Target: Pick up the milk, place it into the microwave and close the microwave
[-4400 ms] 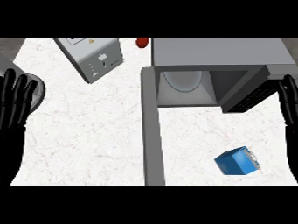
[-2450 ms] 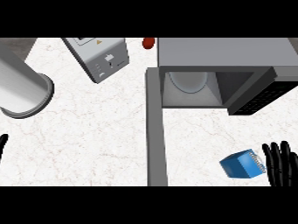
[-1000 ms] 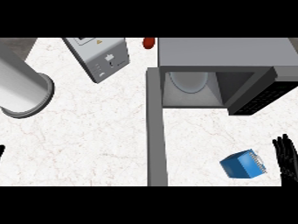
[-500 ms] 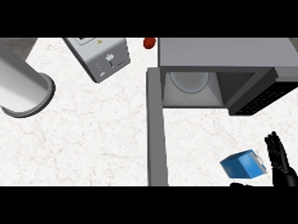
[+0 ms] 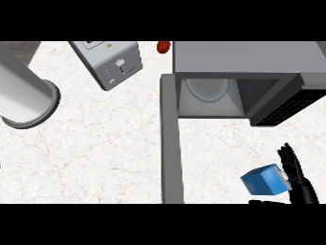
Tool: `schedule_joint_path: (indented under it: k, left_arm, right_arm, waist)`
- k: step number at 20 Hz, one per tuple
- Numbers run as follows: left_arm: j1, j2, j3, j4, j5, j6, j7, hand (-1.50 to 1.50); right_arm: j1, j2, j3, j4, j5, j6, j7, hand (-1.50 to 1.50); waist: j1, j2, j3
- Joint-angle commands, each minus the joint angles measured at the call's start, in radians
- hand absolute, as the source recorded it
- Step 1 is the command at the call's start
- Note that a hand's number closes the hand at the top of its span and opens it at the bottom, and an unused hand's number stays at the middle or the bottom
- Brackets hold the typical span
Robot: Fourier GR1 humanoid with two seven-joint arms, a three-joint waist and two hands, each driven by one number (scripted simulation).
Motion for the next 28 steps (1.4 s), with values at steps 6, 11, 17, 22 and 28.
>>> schedule_joint_path:
  k: [6, 11, 17, 22, 28]
  left_arm:
    - [-0.024, 0.026, 0.03, -0.031, 0.043, 0.0, 0.051, -1.5]
    - [-0.02, 0.004, 0.035, 0.003, 0.032, -0.018, 0.012, -1.5]
    - [0.048, -0.013, 0.023, 0.021, 0.023, -0.058, -0.04, -1.5]
    - [-0.021, -0.013, 0.01, 0.009, -0.001, 0.0, 0.002, -1.5]
    - [-0.013, -0.013, 0.01, 0.041, -0.022, 0.0, -0.024, -1.5]
  right_arm:
    - [-0.156, -0.028, -0.046, 0.316, 0.006, 0.024, -0.167, -1.5]
    - [-0.199, 0.012, -0.06, 0.381, -0.02, 0.027, -0.234, -1.5]
    - [-0.158, 0.02, -0.038, 0.268, -0.101, 0.182, -0.157, 1.5]
    - [-0.131, 0.037, -0.031, 0.188, -0.153, 0.199, -0.145, 1.5]
    - [-0.067, 0.06, 0.07, 0.098, -0.173, 0.33, -0.103, 1.5]
  waist:
    - [0.002, 0.001, 0.0]
    - [0.005, 0.001, 0.001]
    - [0.003, -0.002, 0.0]
    - [-0.005, -0.002, -0.001]
    - [-0.013, -0.003, -0.001]
